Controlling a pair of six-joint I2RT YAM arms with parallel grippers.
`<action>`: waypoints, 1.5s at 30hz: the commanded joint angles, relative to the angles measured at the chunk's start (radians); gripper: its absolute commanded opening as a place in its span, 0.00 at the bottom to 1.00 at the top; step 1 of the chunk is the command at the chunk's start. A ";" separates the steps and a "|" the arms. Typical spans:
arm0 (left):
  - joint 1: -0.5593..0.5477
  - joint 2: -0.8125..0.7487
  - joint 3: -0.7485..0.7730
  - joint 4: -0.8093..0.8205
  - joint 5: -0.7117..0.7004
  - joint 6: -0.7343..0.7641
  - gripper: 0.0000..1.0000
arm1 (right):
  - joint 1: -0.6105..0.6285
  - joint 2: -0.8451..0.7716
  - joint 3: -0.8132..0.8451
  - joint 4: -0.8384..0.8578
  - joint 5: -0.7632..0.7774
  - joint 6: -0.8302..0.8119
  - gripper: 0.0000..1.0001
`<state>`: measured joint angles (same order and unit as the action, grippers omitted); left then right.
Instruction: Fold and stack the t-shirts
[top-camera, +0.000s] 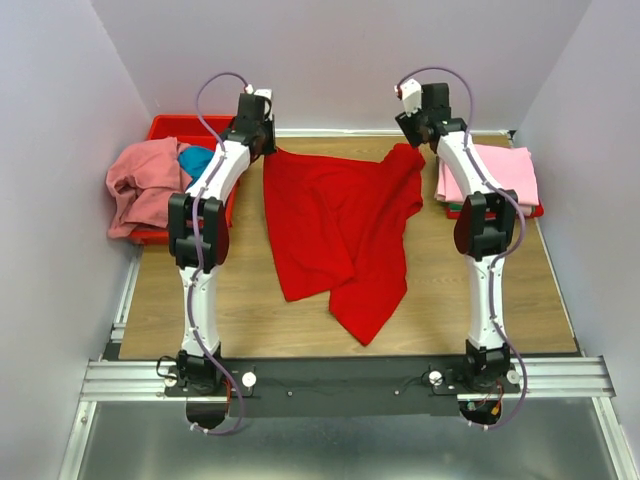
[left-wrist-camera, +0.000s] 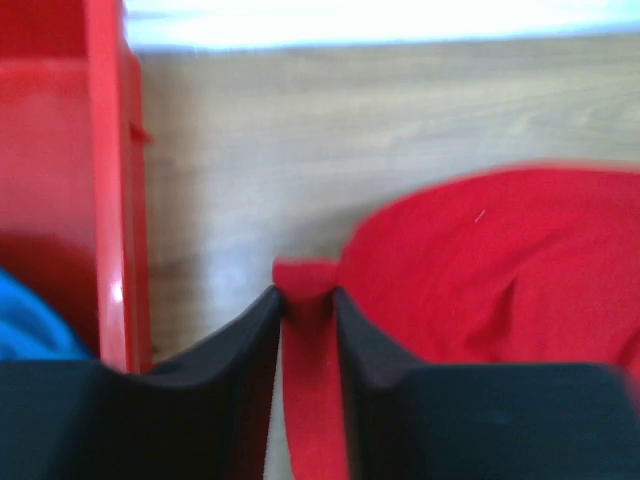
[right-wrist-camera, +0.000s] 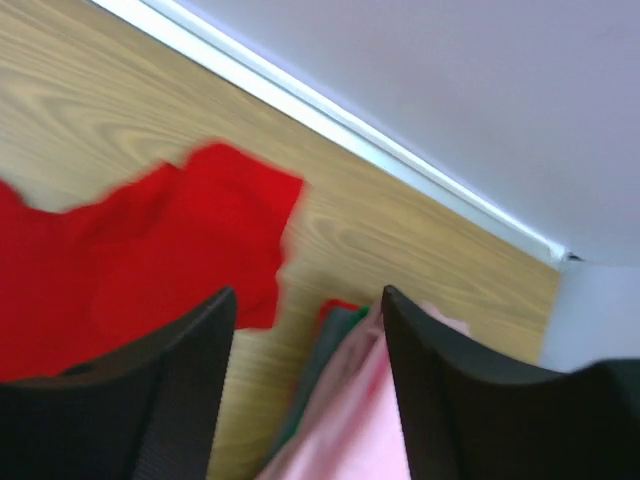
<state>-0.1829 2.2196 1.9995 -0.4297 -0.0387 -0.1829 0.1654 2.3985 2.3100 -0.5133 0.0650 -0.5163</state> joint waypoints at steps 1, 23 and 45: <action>0.008 0.014 0.164 -0.061 -0.049 0.010 0.46 | 0.006 0.018 0.040 0.048 0.202 0.033 0.74; -0.010 -1.266 -1.240 0.181 0.494 -0.183 0.61 | 0.111 -0.934 -1.388 -0.215 -0.732 -0.070 0.72; -0.500 -1.310 -1.538 0.131 0.188 -0.696 0.52 | 0.121 -0.931 -1.445 -0.128 -0.619 -0.033 0.74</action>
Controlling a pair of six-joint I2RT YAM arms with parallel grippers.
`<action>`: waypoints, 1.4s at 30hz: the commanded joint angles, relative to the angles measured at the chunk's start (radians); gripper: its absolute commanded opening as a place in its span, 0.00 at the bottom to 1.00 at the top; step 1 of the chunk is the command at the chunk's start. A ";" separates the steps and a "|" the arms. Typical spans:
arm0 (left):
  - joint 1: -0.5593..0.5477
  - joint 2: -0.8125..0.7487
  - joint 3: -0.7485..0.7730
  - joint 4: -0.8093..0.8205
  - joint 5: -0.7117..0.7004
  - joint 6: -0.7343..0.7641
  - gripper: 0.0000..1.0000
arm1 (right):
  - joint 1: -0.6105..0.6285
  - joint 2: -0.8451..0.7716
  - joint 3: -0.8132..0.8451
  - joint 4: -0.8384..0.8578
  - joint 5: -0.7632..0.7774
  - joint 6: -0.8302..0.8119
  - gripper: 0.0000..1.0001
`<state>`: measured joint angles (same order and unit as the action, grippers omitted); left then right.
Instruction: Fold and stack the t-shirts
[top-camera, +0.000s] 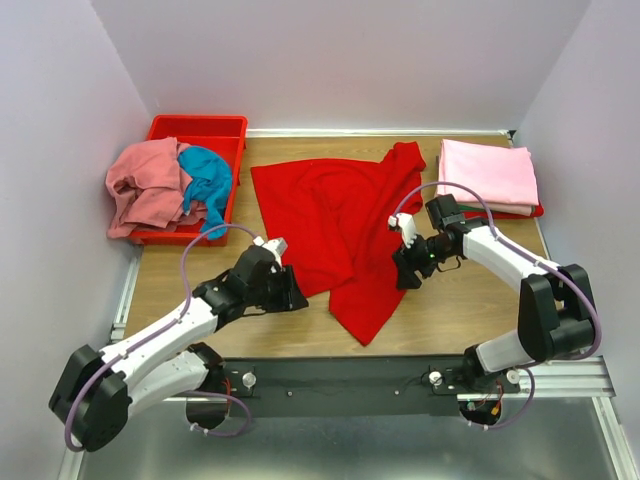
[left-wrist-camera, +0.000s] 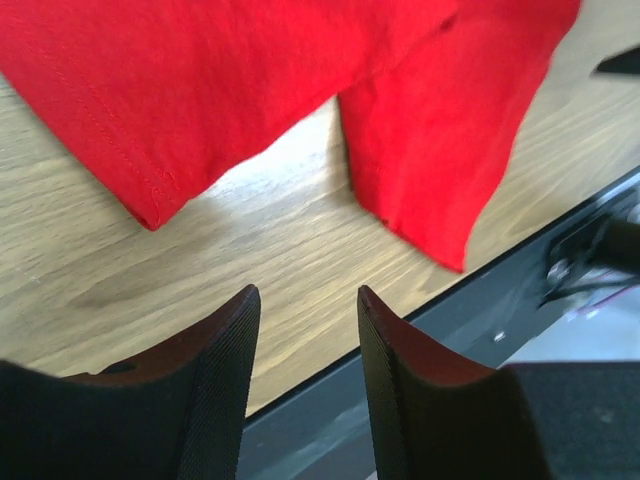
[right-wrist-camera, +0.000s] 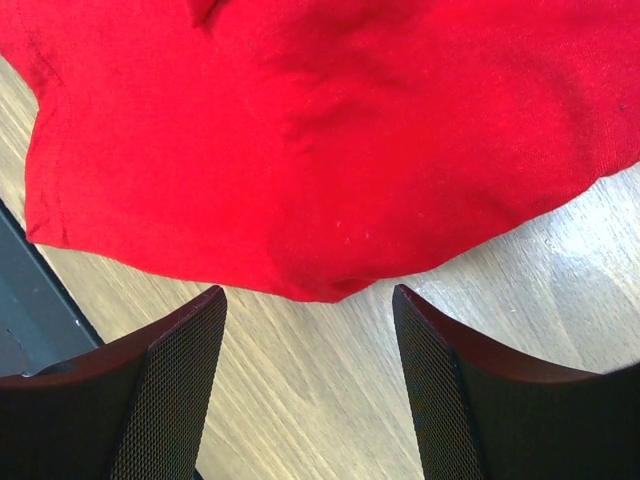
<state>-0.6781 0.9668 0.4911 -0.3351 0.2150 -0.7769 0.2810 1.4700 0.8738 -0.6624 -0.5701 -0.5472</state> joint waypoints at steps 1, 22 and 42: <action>-0.005 -0.062 -0.039 0.044 -0.072 -0.113 0.52 | 0.006 -0.002 -0.009 0.021 0.015 -0.003 0.74; -0.005 0.056 -0.103 0.083 -0.275 -0.321 0.54 | 0.006 0.019 -0.013 0.021 -0.002 -0.003 0.75; -0.003 0.234 0.035 0.011 -0.431 -0.387 0.11 | 0.006 0.015 -0.015 0.020 -0.002 0.003 0.75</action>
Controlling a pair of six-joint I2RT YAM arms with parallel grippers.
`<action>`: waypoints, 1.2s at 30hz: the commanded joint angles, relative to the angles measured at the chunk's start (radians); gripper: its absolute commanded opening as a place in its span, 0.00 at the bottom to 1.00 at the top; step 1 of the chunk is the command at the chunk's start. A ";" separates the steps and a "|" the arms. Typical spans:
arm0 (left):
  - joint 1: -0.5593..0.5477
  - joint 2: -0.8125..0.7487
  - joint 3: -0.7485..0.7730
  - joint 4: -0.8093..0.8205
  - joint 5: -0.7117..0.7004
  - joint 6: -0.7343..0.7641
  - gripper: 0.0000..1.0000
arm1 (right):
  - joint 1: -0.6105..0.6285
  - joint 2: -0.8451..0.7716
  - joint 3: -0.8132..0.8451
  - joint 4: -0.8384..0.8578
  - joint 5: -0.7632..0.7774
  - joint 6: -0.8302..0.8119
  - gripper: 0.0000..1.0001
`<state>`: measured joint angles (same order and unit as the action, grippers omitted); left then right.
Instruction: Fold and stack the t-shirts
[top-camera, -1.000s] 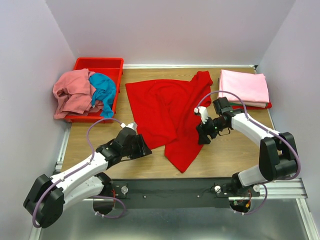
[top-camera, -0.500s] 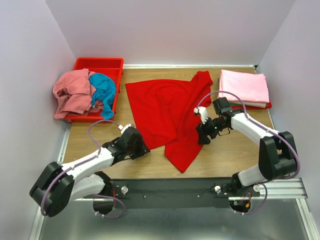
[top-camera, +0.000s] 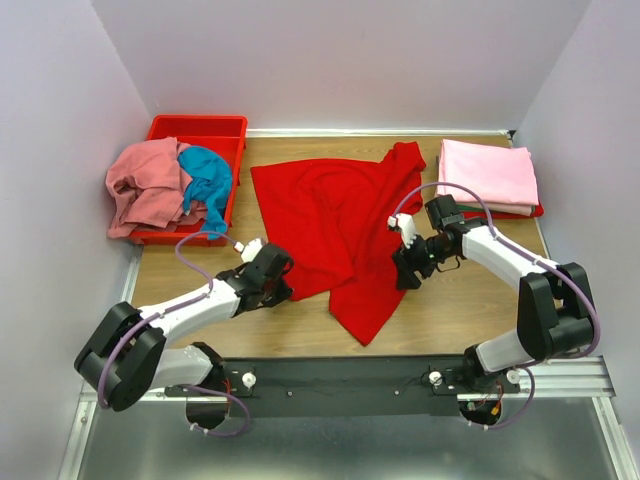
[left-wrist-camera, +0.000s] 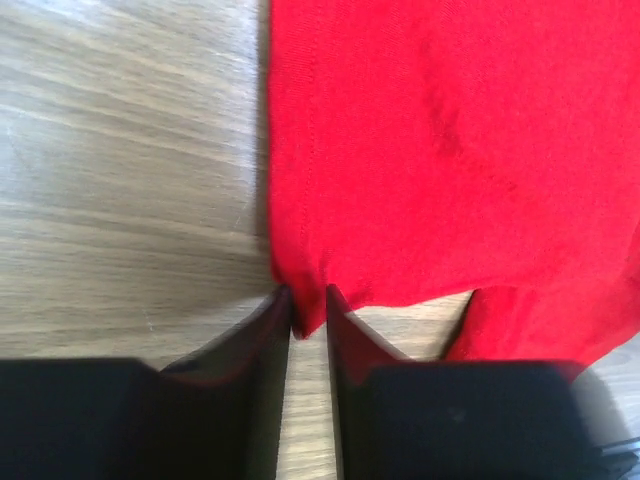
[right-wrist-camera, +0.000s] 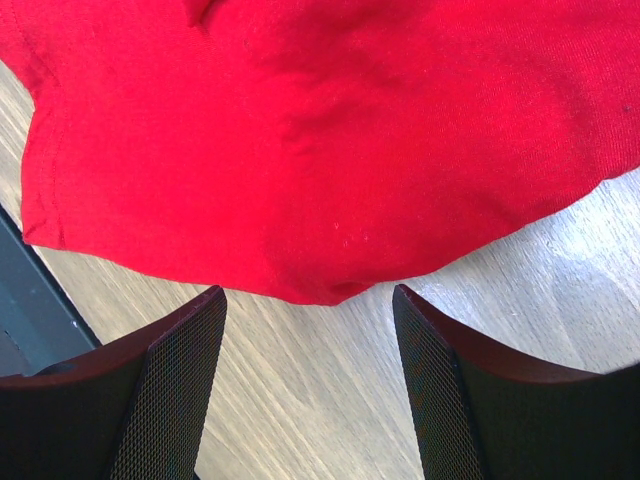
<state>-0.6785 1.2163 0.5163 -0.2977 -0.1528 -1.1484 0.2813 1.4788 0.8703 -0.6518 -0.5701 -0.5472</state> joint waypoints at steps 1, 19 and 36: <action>-0.003 -0.021 0.008 -0.023 -0.060 -0.011 0.07 | 0.006 0.006 -0.011 0.011 0.004 0.003 0.75; -0.003 -0.187 0.057 -0.087 -0.091 0.065 0.00 | 0.061 0.152 0.033 -0.002 0.069 0.061 0.33; 0.002 -0.340 0.047 -0.187 -0.106 0.059 0.00 | 0.056 -0.147 -0.019 -0.210 0.565 -0.072 0.00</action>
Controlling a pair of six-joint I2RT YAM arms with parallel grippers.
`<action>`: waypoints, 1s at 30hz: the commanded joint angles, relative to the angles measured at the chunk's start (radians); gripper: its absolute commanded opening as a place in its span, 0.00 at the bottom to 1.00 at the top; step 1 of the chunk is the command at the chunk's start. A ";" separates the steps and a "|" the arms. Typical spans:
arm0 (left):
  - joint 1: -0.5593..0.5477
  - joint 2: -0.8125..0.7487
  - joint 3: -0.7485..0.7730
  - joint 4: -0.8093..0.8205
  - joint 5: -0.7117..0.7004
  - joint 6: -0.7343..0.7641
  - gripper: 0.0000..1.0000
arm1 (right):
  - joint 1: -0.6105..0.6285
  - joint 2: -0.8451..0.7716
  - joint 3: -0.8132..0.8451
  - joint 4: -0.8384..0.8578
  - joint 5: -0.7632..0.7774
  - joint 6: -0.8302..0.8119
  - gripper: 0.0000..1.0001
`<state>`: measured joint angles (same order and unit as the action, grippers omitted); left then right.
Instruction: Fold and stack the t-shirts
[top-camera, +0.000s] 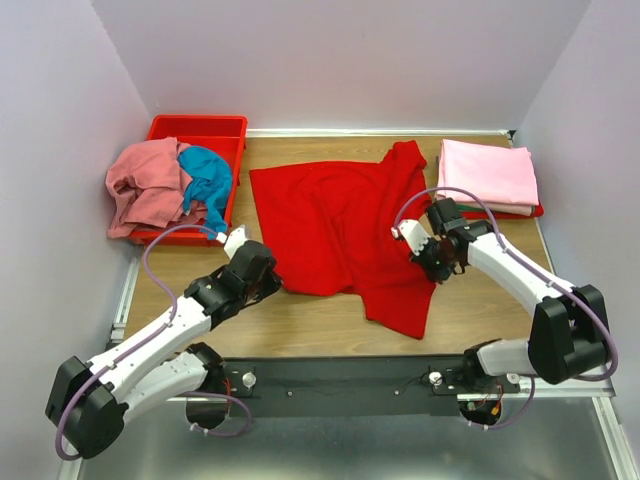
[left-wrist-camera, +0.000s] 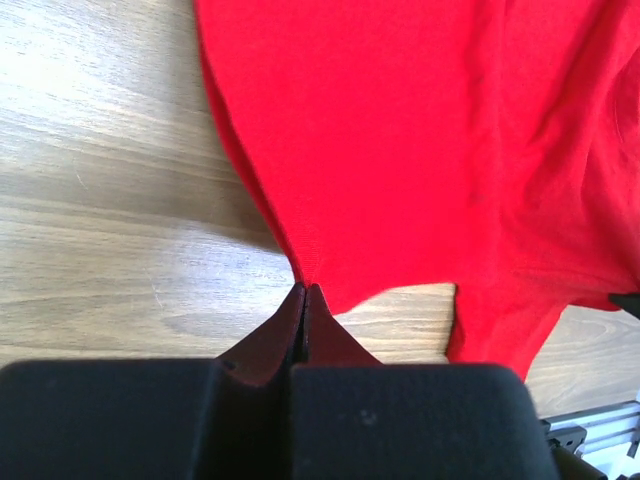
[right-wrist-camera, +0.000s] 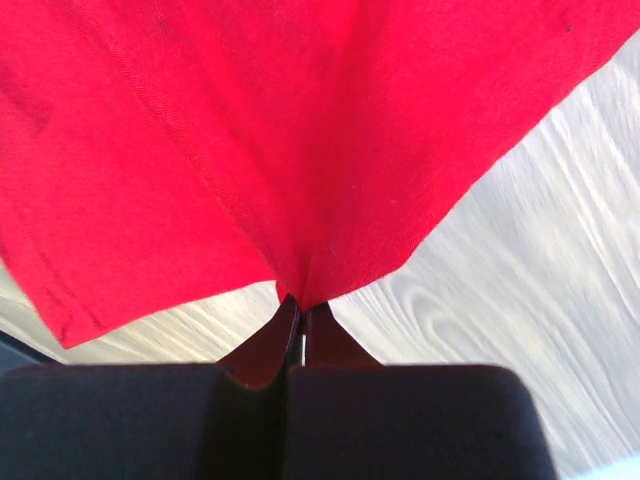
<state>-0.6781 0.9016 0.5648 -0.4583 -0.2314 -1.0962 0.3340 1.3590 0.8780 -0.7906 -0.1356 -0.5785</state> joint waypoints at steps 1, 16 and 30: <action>0.002 -0.029 -0.003 -0.029 -0.025 0.009 0.00 | -0.001 -0.035 -0.028 -0.071 0.195 -0.046 0.01; 0.000 -0.128 0.033 -0.141 -0.049 0.006 0.00 | -0.110 -0.097 -0.051 -0.139 0.252 -0.142 0.00; 0.002 -0.265 0.170 -0.365 -0.146 -0.050 0.00 | -0.122 -0.055 -0.027 -0.150 0.162 -0.118 0.50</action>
<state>-0.6781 0.6712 0.6968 -0.7300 -0.2996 -1.1145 0.2249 1.2949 0.8078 -0.9173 0.0822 -0.7044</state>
